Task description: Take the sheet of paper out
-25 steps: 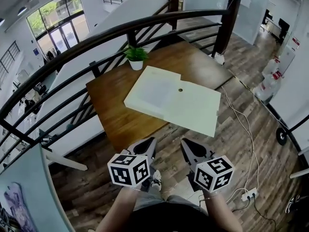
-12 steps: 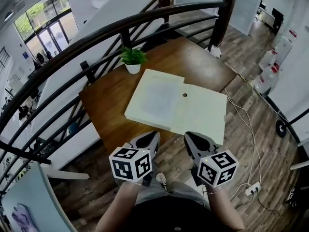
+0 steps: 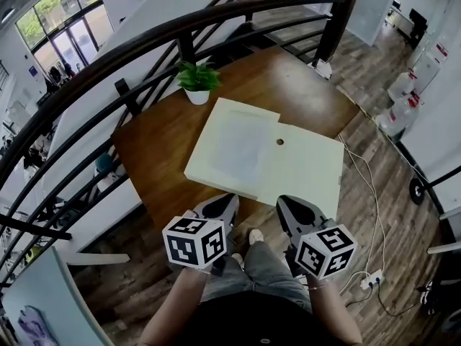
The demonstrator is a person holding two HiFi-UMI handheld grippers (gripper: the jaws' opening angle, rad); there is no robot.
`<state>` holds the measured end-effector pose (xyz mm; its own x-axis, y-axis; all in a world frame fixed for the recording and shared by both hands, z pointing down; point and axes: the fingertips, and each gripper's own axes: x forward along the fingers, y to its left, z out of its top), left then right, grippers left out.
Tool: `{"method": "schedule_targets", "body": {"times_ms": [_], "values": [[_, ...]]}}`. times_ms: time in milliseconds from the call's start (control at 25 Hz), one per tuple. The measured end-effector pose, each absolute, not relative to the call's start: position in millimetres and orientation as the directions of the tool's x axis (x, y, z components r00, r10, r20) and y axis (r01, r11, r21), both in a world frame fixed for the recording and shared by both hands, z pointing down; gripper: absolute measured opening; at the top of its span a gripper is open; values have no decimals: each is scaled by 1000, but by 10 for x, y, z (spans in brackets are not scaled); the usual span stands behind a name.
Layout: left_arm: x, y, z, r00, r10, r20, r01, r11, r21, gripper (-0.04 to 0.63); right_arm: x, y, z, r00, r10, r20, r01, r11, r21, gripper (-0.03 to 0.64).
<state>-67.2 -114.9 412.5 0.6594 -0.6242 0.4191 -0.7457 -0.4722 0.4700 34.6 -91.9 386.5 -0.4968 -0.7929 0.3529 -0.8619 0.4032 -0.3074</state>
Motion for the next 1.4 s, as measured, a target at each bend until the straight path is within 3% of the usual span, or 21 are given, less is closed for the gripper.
{"method": "schedule_targets", "body": {"times_ms": [680,1280,1400], "values": [[-716,-2019,4232,580,-675,455,-801,-375,466,23,409,-2005,4151,-538,-724,432,-842,441,-310,29],[-671,-2369,4513,505,-670,544,-859,-327,394,23,320,-2520,4832,-619,-538,573,-780,504,-371,32],[-673,-2371,4596,496,-659,566,-864,-307,400,23,295,-2525,4994,-624,-492,607,-771,511,-380,80]]}}
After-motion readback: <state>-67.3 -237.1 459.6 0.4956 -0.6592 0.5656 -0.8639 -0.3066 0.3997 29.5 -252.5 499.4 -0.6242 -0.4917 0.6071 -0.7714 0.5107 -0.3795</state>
